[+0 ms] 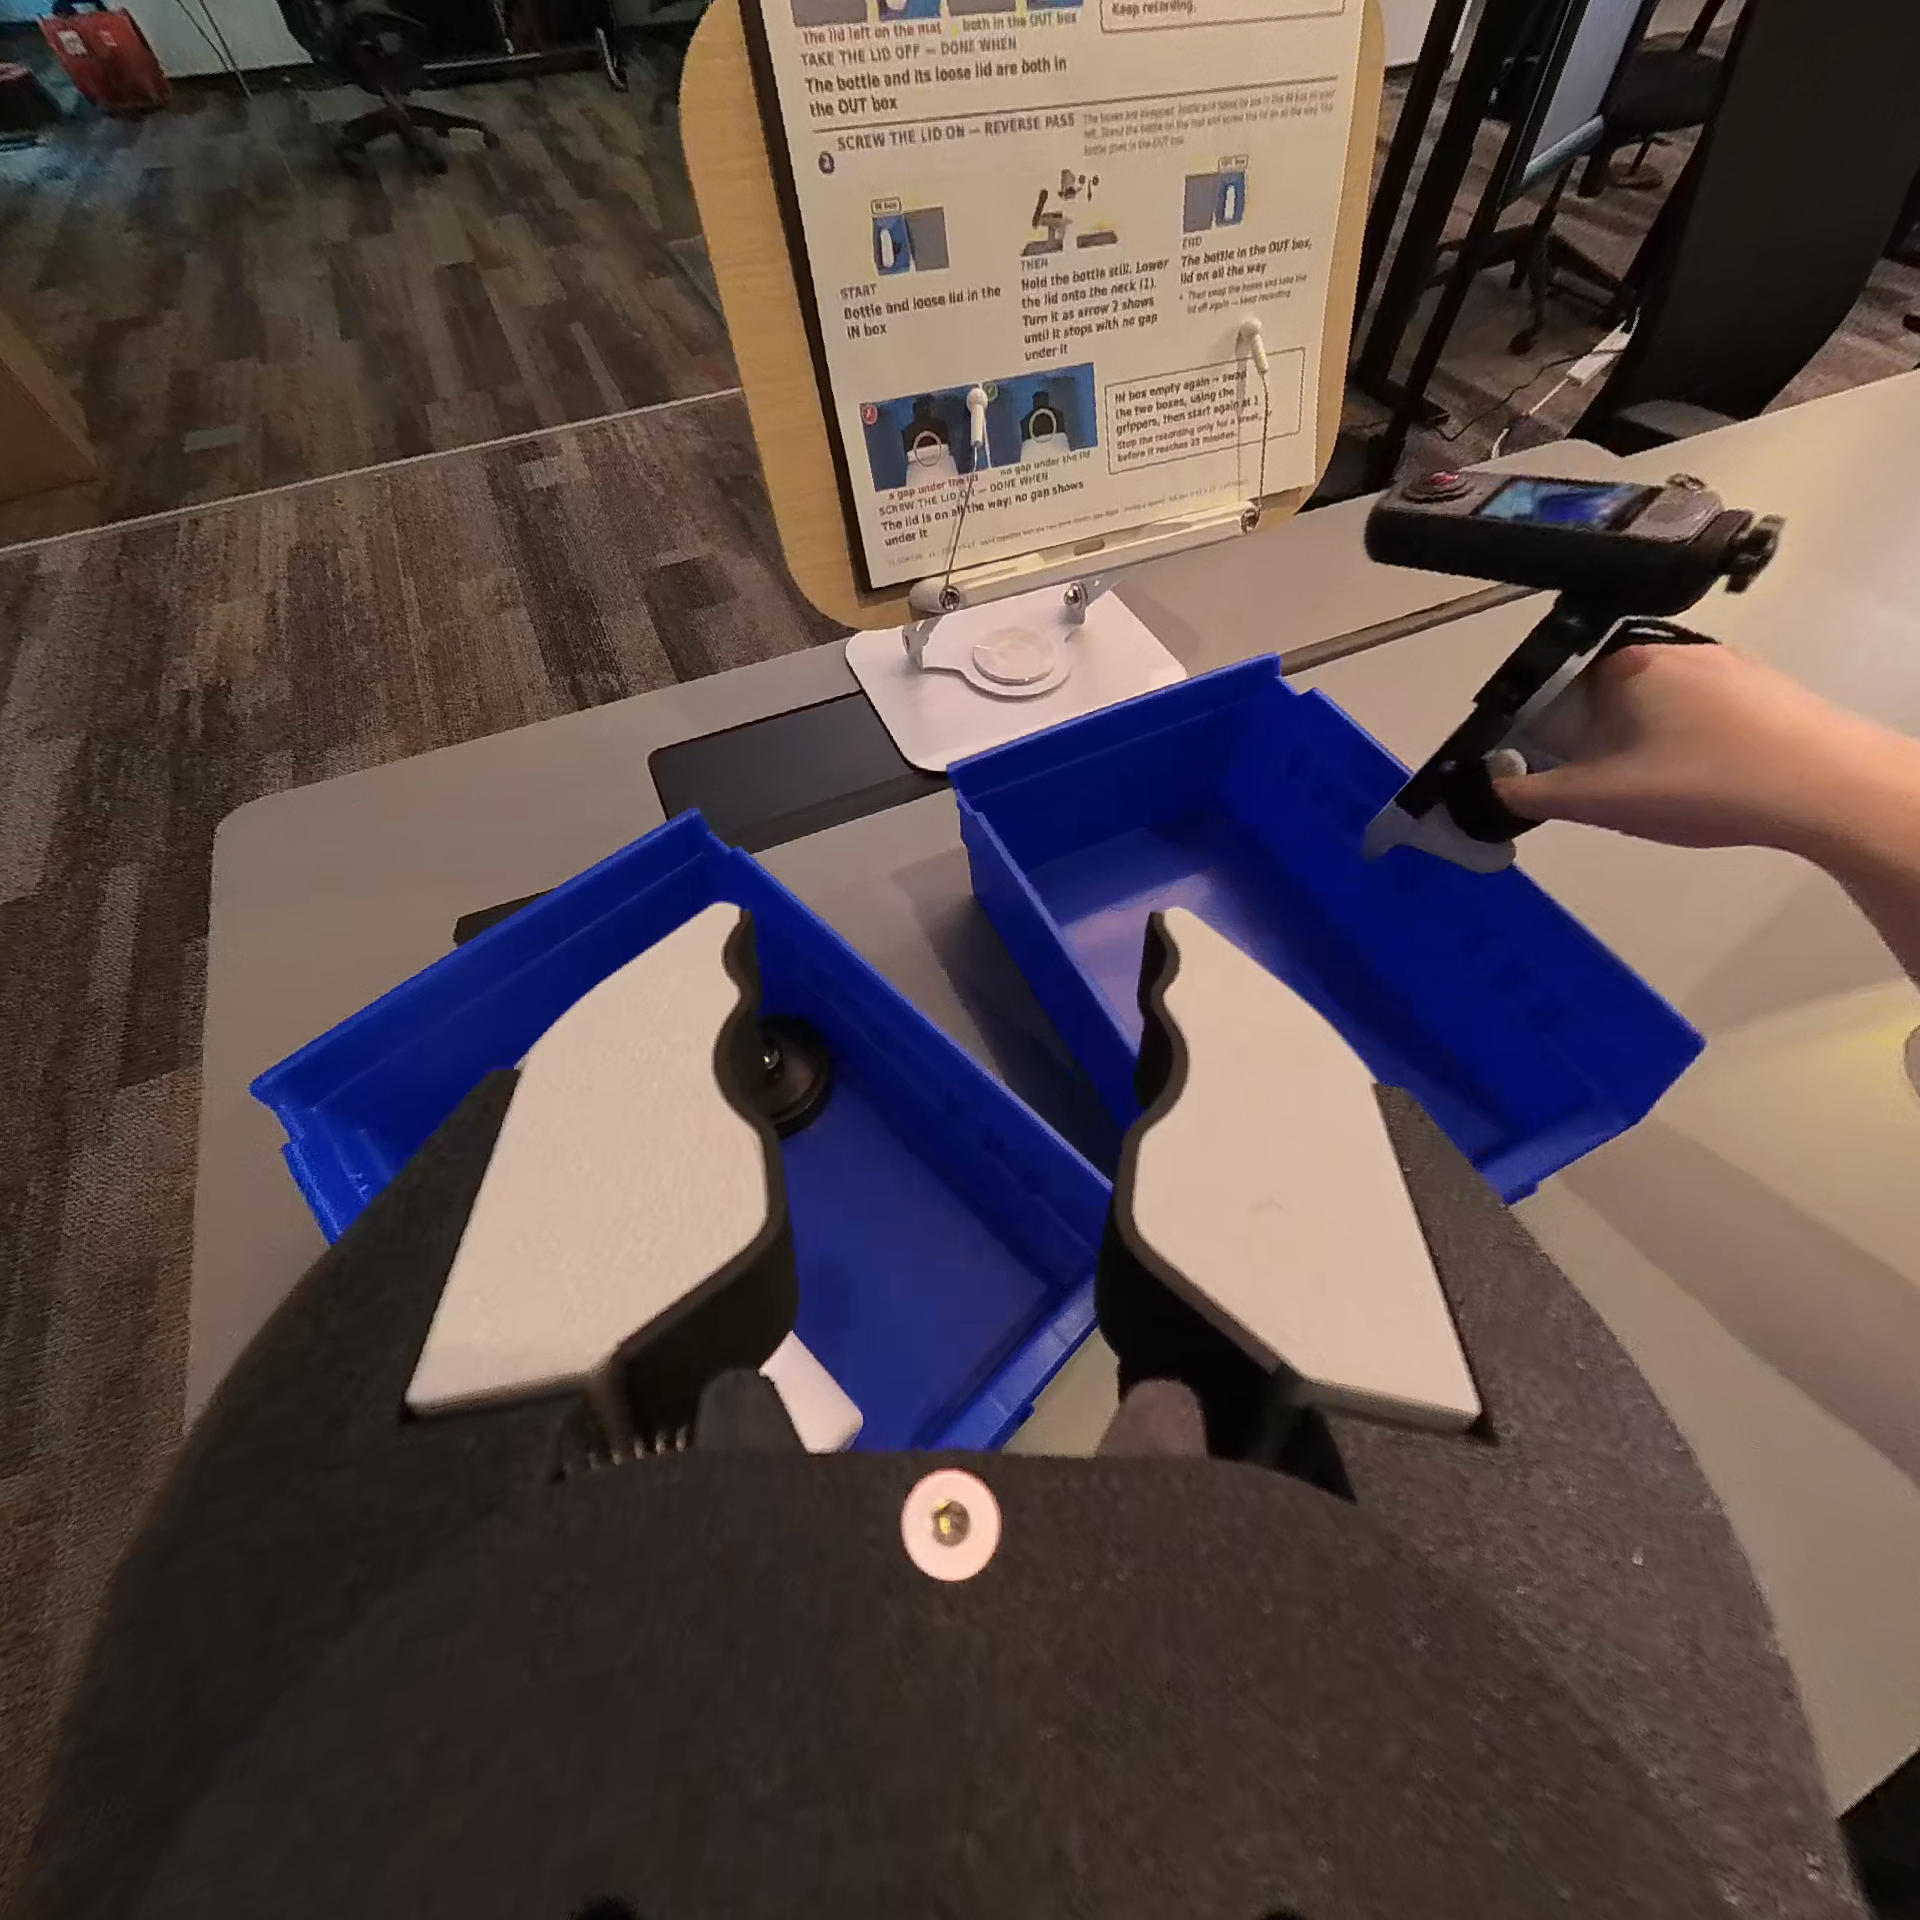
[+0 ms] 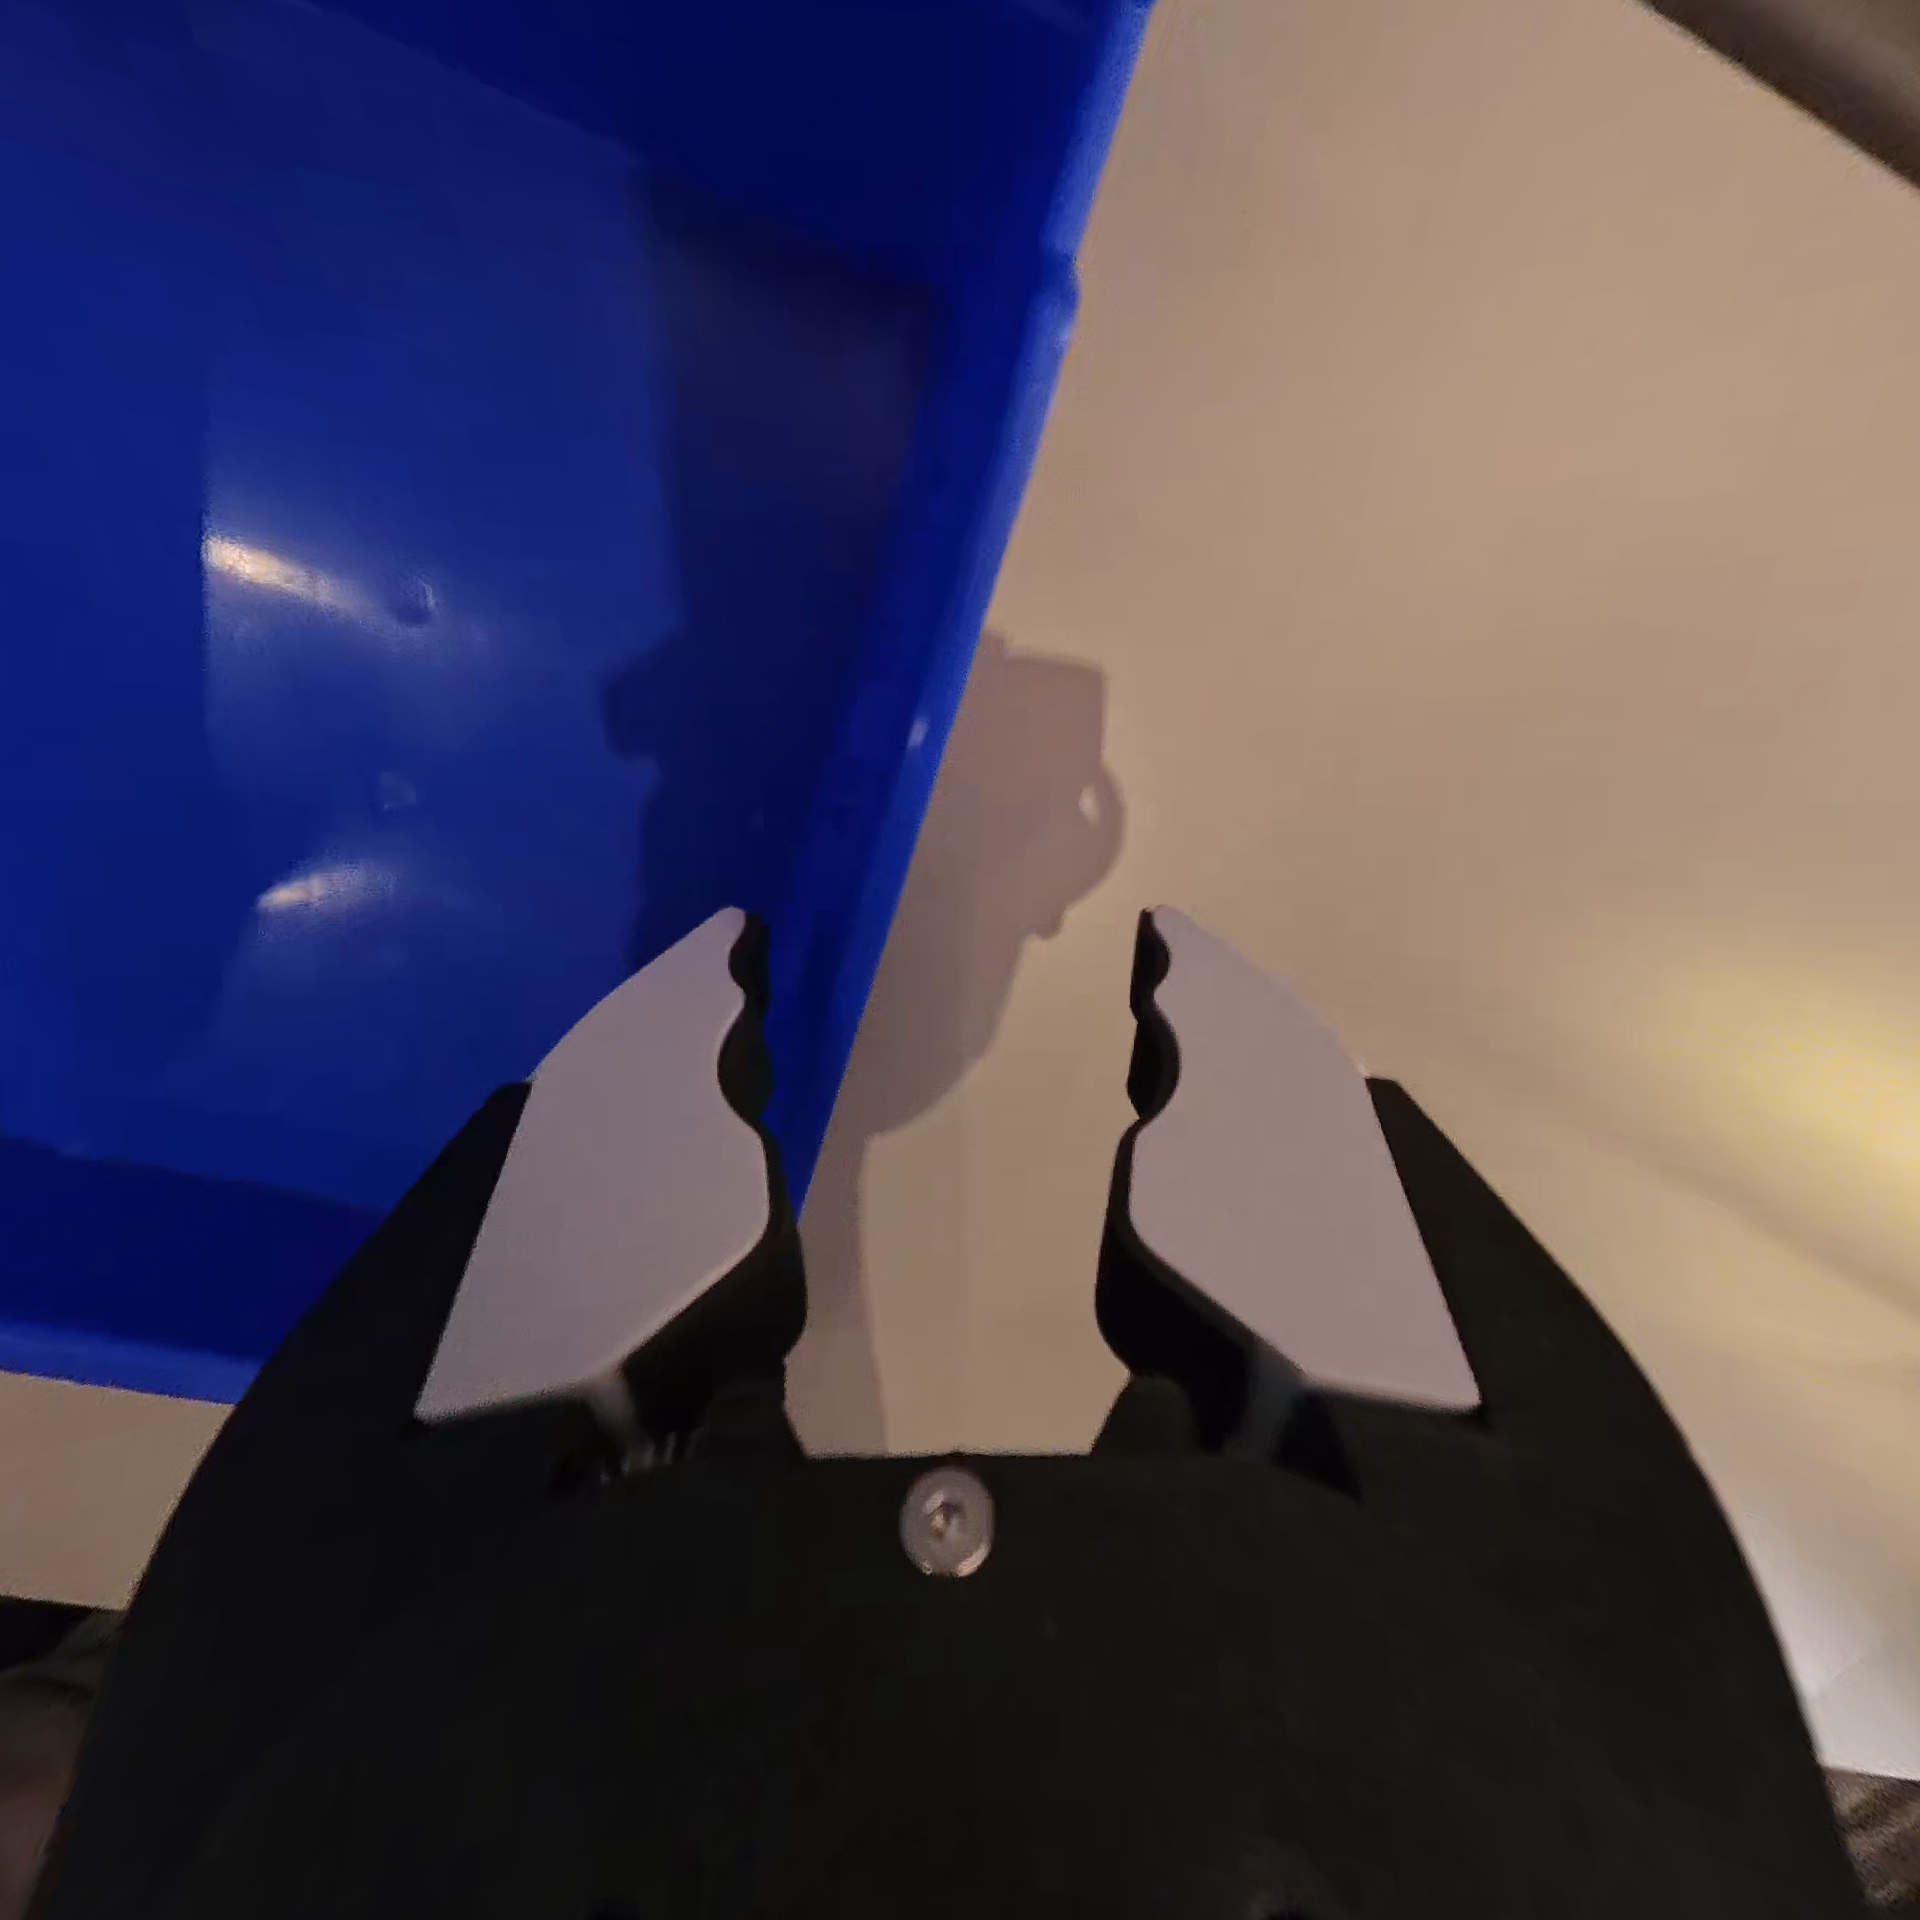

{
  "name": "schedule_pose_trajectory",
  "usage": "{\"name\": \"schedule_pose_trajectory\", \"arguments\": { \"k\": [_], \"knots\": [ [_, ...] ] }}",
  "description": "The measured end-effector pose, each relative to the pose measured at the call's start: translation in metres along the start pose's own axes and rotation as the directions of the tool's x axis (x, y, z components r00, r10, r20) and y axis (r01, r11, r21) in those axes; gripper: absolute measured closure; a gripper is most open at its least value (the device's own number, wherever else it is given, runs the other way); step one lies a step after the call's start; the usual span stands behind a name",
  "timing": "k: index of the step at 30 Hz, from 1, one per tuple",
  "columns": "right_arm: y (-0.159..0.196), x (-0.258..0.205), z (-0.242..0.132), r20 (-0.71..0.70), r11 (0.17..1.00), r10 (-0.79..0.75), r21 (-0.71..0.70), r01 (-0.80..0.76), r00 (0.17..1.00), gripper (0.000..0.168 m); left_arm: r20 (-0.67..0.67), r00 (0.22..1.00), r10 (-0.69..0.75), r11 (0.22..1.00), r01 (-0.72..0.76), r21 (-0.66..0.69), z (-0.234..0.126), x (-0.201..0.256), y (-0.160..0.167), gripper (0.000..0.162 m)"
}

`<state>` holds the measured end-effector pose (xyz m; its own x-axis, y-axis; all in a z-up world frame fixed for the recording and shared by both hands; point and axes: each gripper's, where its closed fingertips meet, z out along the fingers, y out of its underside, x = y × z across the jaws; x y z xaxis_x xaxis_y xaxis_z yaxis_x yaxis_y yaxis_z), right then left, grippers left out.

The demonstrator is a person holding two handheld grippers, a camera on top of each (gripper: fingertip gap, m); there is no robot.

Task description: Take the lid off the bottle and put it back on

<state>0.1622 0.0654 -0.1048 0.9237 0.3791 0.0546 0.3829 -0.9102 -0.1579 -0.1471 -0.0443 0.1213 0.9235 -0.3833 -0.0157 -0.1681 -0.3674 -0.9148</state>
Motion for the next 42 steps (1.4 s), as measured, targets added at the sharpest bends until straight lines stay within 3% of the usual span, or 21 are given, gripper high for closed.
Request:
{"name": "schedule_pose_trajectory", "arguments": {
  "k": [3,10,20,27,33,39,41,42],
  "knots": [
    [0.009,0.024,0.006,-0.02,1.0,-0.001,-0.025,0.0,1.0,0.107,0.009,1.0,0.005,1.0,-0.004,-0.017,0.005,0.0,0.002,0.091],
    [0.034,0.075,0.008,0.145,0.997,0.073,-0.012,-0.072,0.987,0.16,0.035,0.999,0.018,0.998,-0.016,-0.066,0.015,-0.001,0.008,0.09],
    [0.096,0.215,0.007,0.056,0.98,0.198,-0.012,-0.198,0.979,0.16,0.094,0.995,0.029,0.993,-0.018,-0.118,0.024,-0.009,0.015,0.089],
    [0.133,0.287,0.006,0.038,0.966,0.259,-0.005,-0.259,0.965,0.16,0.153,0.987,0.042,0.984,-0.015,-0.175,0.029,-0.019,0.023,0.087],
    [0.153,0.324,0.006,0.032,0.96,0.28,0.0,-0.28,0.96,0.159,0.222,0.975,0.026,0.979,0.02,-0.203,0.023,-0.038,0.03,0.087],
    [0.156,0.33,0.006,0.038,0.973,0.224,0.044,-0.226,0.974,0.159,0.349,0.937,-0.023,0.949,0.13,-0.288,0.011,-0.083,0.056,0.087],
    [0.157,0.334,0.005,-0.024,0.981,0.185,0.062,-0.183,0.983,0.15,0.421,0.906,-0.048,0.919,0.205,-0.336,0.003,-0.108,0.074,0.087],
    [0.16,0.338,0.004,-0.064,0.984,0.17,0.062,-0.166,0.983,0.138,0.449,0.891,-0.067,0.9,0.249,-0.359,0.0,-0.119,0.085,0.089]
  ]
}}
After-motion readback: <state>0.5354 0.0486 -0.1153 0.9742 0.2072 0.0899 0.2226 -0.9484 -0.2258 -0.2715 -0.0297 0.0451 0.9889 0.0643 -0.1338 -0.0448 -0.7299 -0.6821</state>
